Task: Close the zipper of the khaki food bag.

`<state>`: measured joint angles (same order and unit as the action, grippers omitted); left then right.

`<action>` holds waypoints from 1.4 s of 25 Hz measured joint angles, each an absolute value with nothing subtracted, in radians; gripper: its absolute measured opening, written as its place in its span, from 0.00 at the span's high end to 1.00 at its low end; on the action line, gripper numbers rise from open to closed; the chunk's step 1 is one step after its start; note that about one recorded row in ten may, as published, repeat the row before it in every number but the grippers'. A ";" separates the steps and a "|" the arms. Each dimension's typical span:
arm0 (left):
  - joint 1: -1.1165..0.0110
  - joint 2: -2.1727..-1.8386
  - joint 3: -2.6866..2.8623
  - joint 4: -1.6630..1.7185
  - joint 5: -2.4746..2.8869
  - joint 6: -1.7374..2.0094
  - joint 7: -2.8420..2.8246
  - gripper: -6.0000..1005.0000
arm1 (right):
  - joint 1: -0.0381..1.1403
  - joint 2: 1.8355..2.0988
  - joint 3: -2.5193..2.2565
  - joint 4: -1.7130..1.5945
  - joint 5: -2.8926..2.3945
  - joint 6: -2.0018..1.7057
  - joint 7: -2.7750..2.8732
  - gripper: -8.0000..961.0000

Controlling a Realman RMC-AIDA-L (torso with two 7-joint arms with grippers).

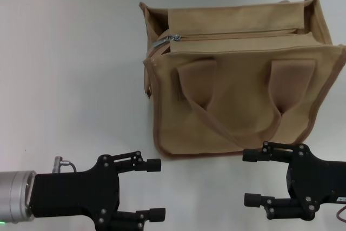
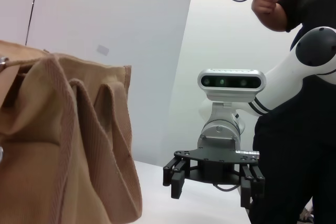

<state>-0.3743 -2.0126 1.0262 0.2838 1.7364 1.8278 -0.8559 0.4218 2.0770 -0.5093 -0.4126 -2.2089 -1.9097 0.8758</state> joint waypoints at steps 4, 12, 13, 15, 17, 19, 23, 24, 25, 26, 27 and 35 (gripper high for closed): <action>-0.373 -2.013 1.026 0.284 1.736 1.828 -0.856 0.18 | 0.422 2.077 -0.509 -0.413 -2.209 -1.910 0.876 0.22; -0.371 -2.013 1.026 0.284 1.736 1.828 -0.856 0.20 | 0.422 2.077 -0.509 -0.413 -2.209 -1.911 0.876 0.22; -0.371 -2.013 1.026 0.284 1.736 1.828 -0.856 0.20 | 0.422 2.077 -0.509 -0.413 -2.209 -1.911 0.876 0.22; -0.371 -2.013 1.026 0.284 1.736 1.829 -0.856 0.20 | 0.422 2.077 -0.509 -0.413 -2.209 -1.911 0.876 0.22; -0.371 -2.013 1.026 0.284 1.734 1.829 -0.856 0.20 | 0.422 2.077 -0.509 -0.413 -2.208 -1.911 0.876 0.22; -0.371 -2.013 1.026 0.284 1.733 1.830 -0.856 0.21 | 0.422 2.077 -0.509 -0.413 -2.207 -1.911 0.876 0.22; -0.371 -2.013 1.026 0.286 1.733 1.831 -0.856 0.21 | 0.422 2.077 -0.509 -0.413 -2.206 -1.910 0.876 0.22; -0.371 -2.013 1.026 0.288 1.732 1.834 -0.856 0.21 | 0.422 2.077 -0.509 -0.413 -2.205 -1.910 0.876 0.22; -0.371 -2.014 1.026 0.290 1.731 1.841 -0.856 0.21 | 0.421 2.077 -0.509 -0.413 -2.204 -1.910 0.876 0.22; -0.371 -2.016 1.011 0.298 1.729 1.877 -0.856 0.22 | 0.420 2.077 -0.509 -0.413 -2.203 -1.910 0.876 0.22; -0.371 -2.016 1.011 0.298 1.729 1.877 -0.856 0.22 | 0.420 2.077 -0.509 -0.413 -2.203 -1.910 0.876 0.22; -0.383 -2.057 0.755 0.327 1.723 1.969 -0.854 0.23 | 0.420 2.077 -0.509 -0.413 -2.202 -1.910 0.876 0.21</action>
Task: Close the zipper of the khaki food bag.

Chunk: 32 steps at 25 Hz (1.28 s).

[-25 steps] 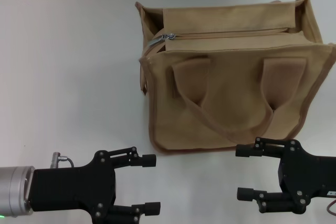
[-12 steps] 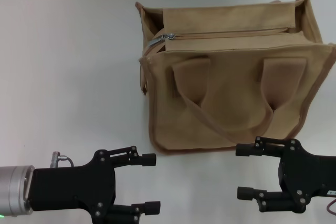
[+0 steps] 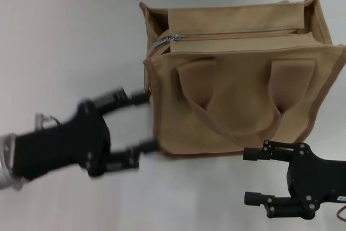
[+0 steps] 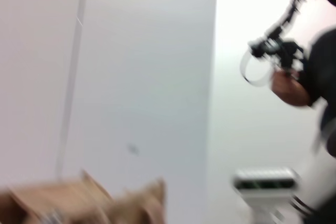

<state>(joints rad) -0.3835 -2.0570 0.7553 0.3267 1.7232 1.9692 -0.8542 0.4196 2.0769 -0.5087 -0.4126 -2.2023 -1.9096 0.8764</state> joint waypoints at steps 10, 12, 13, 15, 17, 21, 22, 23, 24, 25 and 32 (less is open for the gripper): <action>-0.381 -2.064 0.639 0.314 1.514 1.908 -0.861 0.24 | 0.415 2.077 -0.502 -0.413 -2.201 -1.910 0.876 0.21; -0.384 -2.060 0.636 0.321 1.513 1.859 -0.863 0.25 | 0.414 2.077 -0.501 -0.413 -2.201 -1.910 0.876 0.21; -0.386 -2.058 0.635 0.323 1.514 1.832 -0.864 0.25 | 0.414 2.077 -0.501 -0.413 -2.201 -1.910 0.876 0.21; -0.389 -2.055 0.638 0.331 1.518 1.777 -0.864 0.25 | 0.414 2.077 -0.501 -0.413 -2.201 -1.910 0.876 0.22; -0.394 -2.054 0.647 0.344 1.529 1.723 -0.863 0.25 | 0.414 2.077 -0.500 -0.413 -2.201 -1.911 0.876 0.22; -0.417 -2.054 0.656 0.360 1.588 1.634 -0.862 0.26 | 0.415 2.077 -0.500 -0.413 -2.201 -1.912 0.876 0.22; -0.422 -2.056 0.656 0.361 1.603 1.619 -0.859 0.26 | 0.415 2.077 -0.500 -0.413 -2.201 -1.913 0.876 0.22; -0.430 -2.058 0.656 0.362 1.621 1.606 -0.857 0.26 | 0.416 2.077 -0.500 -0.413 -2.201 -1.913 0.876 0.22; -0.437 -2.060 0.656 0.364 1.641 1.598 -0.855 0.27 | 0.416 2.077 -0.500 -0.413 -2.201 -1.914 0.877 0.22; -0.443 -2.062 0.656 0.365 1.656 1.595 -0.854 0.27 | 0.415 2.077 -0.500 -0.413 -2.201 -1.914 0.877 0.22; -0.482 -2.068 0.655 0.362 1.710 1.588 -0.842 0.28 | 0.414 2.077 -0.500 -0.413 -2.201 -1.913 0.879 0.22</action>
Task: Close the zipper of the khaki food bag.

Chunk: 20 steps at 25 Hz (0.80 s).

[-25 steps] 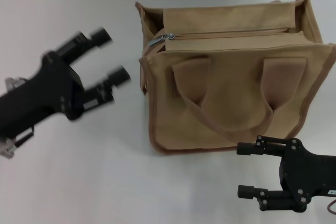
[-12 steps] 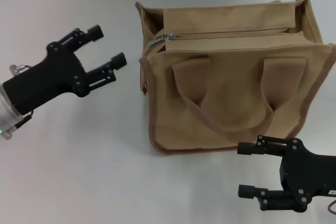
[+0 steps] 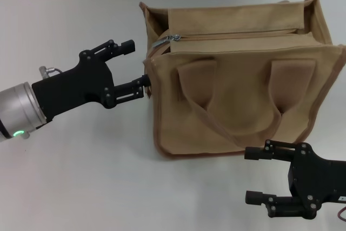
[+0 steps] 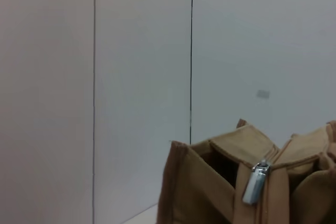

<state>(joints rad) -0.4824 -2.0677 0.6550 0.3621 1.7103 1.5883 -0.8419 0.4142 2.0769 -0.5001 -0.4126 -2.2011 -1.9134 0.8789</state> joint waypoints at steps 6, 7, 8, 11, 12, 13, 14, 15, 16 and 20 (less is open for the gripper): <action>-0.488 -2.072 0.640 0.354 1.687 1.557 -0.781 0.29 | 0.414 2.077 -0.500 -0.413 -2.201 -1.915 0.880 0.22; -0.488 -2.072 0.640 0.353 1.683 1.555 -0.776 0.29 | 0.413 2.077 -0.500 -0.413 -2.201 -1.916 0.881 0.22; -0.488 -2.072 0.640 0.353 1.678 1.552 -0.768 0.29 | 0.413 2.077 -0.500 -0.413 -2.201 -1.917 0.881 0.22; -0.488 -2.072 0.640 0.352 1.667 1.543 -0.749 0.29 | 0.413 2.077 -0.500 -0.413 -2.201 -1.917 0.883 0.22; -0.487 -2.072 0.640 0.351 1.665 1.540 -0.739 0.29 | 0.413 2.077 -0.500 -0.413 -2.201 -1.917 0.883 0.22; -0.486 -2.073 0.640 0.351 1.664 1.540 -0.728 0.30 | 0.413 2.077 -0.500 -0.413 -2.201 -1.917 0.884 0.22; -0.481 -2.072 0.640 0.350 1.657 1.540 -0.704 0.30 | 0.413 2.077 -0.500 -0.413 -2.201 -1.918 0.884 0.22; -0.481 -2.072 0.640 0.350 1.657 1.540 -0.704 0.30 | 0.413 2.077 -0.500 -0.413 -2.201 -1.918 0.884 0.22; -0.478 -2.073 0.640 0.349 1.653 1.543 -0.688 0.30 | 0.413 2.077 -0.500 -0.413 -2.201 -1.919 0.884 0.22; -0.474 -2.074 0.640 0.320 1.630 1.556 -0.617 0.31 | 0.412 2.077 -0.499 -0.413 -2.201 -1.920 0.885 0.22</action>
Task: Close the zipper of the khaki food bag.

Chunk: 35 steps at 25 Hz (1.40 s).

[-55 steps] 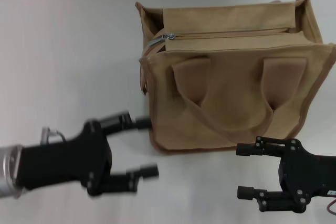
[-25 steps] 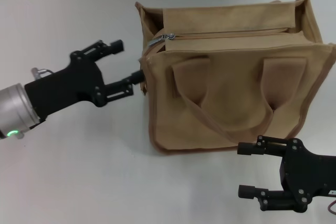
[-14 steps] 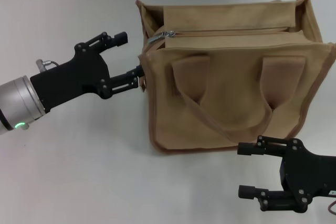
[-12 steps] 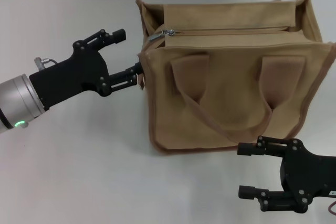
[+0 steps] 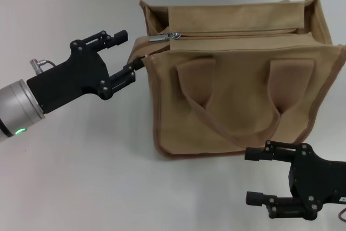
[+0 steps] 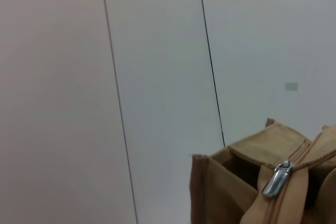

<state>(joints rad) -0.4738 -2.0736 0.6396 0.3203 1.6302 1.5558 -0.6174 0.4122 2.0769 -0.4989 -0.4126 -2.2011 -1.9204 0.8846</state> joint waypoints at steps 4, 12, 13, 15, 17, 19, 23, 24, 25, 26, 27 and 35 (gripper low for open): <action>-0.473 -2.074 0.643 0.310 1.623 1.567 -0.588 0.48 | 0.411 2.077 -0.499 -0.413 -2.201 -1.921 0.885 0.22; -0.466 -2.074 0.643 0.310 1.623 1.592 -0.528 0.68 | 0.411 2.077 -0.498 -0.413 -2.200 -1.931 0.885 0.22; -0.465 -2.074 0.641 0.310 1.623 1.596 -0.528 0.70 | 0.411 2.077 -0.497 -0.413 -2.197 -1.937 0.885 0.22; -0.464 -2.074 0.634 0.310 1.621 1.608 -0.528 0.74 | 0.411 2.077 -0.495 -0.413 -2.184 -1.954 0.885 0.22; -0.460 -2.074 0.630 0.310 1.615 1.620 -0.527 0.80 | 0.411 2.076 -0.495 -0.413 -2.167 -1.976 0.885 0.22; -0.452 -2.074 0.629 0.310 1.602 1.641 -0.517 0.88 | 0.411 2.072 -0.495 -0.413 -2.129 -2.026 0.890 0.22; -0.445 -2.074 0.630 0.308 1.586 1.665 -0.502 0.97 | 0.410 2.066 -0.494 -0.413 -2.082 -2.085 0.917 0.22; -0.444 -2.074 0.630 0.305 1.584 1.673 -0.501 0.97 | 0.412 2.061 -0.494 -0.413 -2.049 -2.121 0.956 0.22; -0.444 -2.074 0.630 0.305 1.584 1.673 -0.501 0.97 | 0.412 2.061 -0.494 -0.413 -2.049 -2.121 0.956 0.22; -0.444 -2.074 0.630 0.303 1.584 1.675 -0.501 0.97 | 0.424 2.056 -0.494 -0.416 -2.016 -2.151 1.021 0.22; -0.444 -2.074 0.630 0.302 1.584 1.677 -0.498 0.97 | 0.424 2.056 -0.494 -0.416 -2.016 -2.151 1.021 0.22; -0.456 -2.076 0.633 0.284 1.584 1.687 -0.476 0.97 | 0.522 2.014 -0.493 -0.449 -1.909 -2.164 1.384 0.22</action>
